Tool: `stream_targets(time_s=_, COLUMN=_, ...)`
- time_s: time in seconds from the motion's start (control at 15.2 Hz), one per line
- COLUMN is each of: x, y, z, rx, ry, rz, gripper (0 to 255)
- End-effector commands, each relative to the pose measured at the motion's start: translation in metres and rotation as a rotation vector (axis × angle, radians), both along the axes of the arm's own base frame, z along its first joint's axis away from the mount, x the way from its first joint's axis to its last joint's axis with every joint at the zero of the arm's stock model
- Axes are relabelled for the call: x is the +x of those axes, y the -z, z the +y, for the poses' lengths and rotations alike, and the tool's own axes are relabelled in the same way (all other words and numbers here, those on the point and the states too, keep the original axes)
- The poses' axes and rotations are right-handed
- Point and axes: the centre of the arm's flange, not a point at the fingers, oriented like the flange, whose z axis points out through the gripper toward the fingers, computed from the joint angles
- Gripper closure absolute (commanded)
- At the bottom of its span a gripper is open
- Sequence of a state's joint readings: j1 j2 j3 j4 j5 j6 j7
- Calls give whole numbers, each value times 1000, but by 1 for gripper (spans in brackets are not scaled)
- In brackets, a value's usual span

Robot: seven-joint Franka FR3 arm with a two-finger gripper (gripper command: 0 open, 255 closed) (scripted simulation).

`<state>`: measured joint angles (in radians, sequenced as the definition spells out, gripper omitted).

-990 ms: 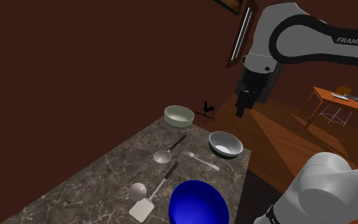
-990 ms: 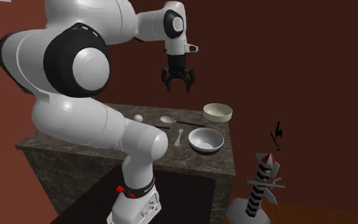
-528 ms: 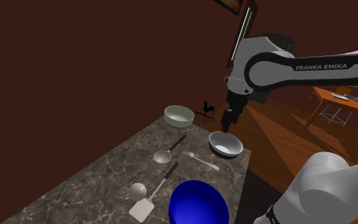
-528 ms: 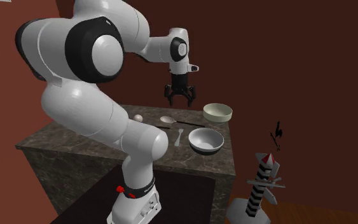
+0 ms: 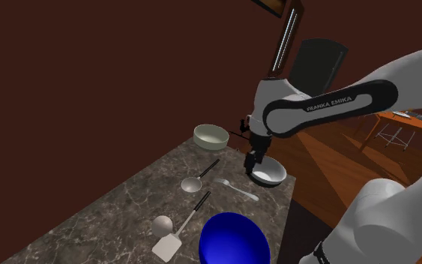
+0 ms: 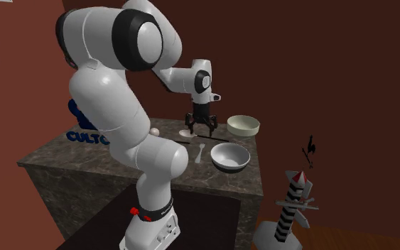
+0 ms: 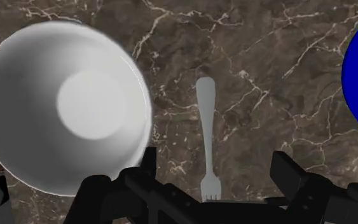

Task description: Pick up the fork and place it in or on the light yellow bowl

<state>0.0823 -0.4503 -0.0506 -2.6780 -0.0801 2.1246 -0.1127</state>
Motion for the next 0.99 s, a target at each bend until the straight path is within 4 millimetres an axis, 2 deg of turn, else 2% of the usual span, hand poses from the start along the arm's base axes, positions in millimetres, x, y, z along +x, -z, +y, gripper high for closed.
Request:
stream_targets(time_s=0.0, x=7, y=26, z=4, rx=6, ry=-17, rz=5, gripper=0)
stream_targets(time_s=0.33, x=22, y=85, z=13, rx=20, ry=-55, rz=23, gripper=0)
stream_targets(time_s=0.79, x=18, y=121, z=12, rx=20, ry=-55, rz=23, gripper=0)
stream_targets(time_s=0.92, x=18, y=124, z=12, rx=20, ry=-55, rz=23, gripper=0)
